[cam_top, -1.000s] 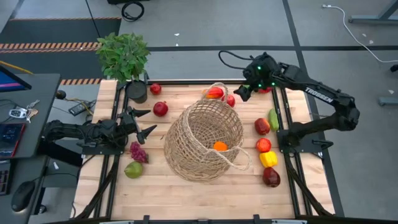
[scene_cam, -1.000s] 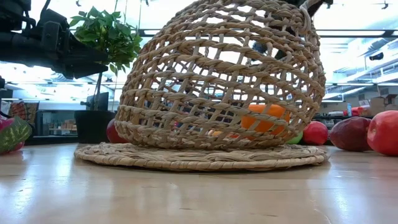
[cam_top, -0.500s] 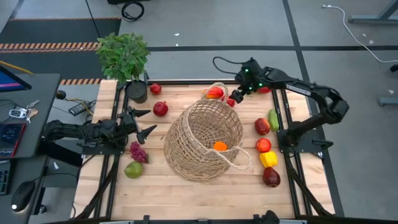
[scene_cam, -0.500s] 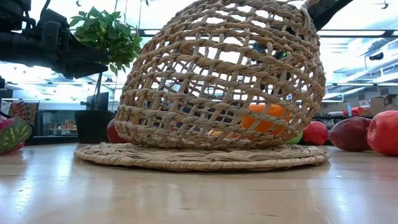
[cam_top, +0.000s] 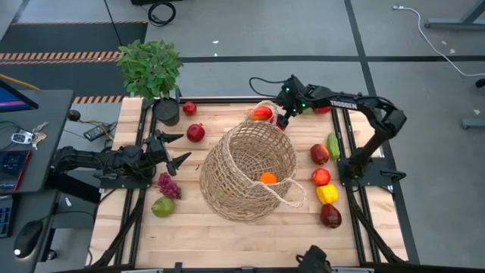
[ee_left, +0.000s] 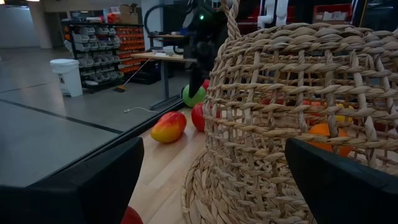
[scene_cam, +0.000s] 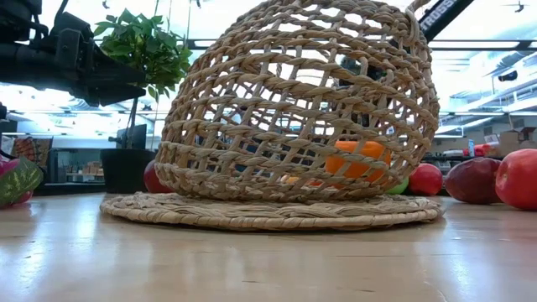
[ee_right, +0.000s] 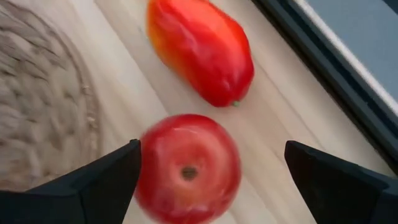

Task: Build produce basket
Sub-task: Put the red pomegranate into the brown basket

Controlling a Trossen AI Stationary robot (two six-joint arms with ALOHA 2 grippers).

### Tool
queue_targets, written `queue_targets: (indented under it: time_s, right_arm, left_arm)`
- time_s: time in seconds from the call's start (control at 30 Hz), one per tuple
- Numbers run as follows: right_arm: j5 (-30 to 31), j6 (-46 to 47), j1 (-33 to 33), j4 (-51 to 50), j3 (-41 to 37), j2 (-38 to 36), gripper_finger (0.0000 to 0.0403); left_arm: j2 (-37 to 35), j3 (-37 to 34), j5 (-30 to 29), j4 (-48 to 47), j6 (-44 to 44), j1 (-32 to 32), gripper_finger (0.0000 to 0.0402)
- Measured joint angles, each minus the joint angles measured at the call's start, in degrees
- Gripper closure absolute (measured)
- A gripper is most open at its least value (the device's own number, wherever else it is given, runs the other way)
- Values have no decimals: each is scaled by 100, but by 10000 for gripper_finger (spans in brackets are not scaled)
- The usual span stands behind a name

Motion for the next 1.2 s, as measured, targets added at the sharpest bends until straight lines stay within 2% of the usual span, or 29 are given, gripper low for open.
queue_targets:
  time_s: [0.27,0.5,0.67,0.9,1.2]
  right_arm:
    - [-113,-140,3,21,-5,586,4]
    - [-145,-146,0,44,17,686,4]
    - [-99,-128,0,-38,-4,518,11]
    - [-104,82,0,-207,-4,217,44]
    - [-166,699,0,-361,-4,-646,44]
  left_arm:
    - [0,0,0,-1,1,-2,4]
    - [-1,0,0,-1,0,-1,4]
    - [0,0,-2,-2,2,0,4]
    - [0,0,-1,0,2,-1,4]
    - [0,0,-1,-2,2,-1,4]
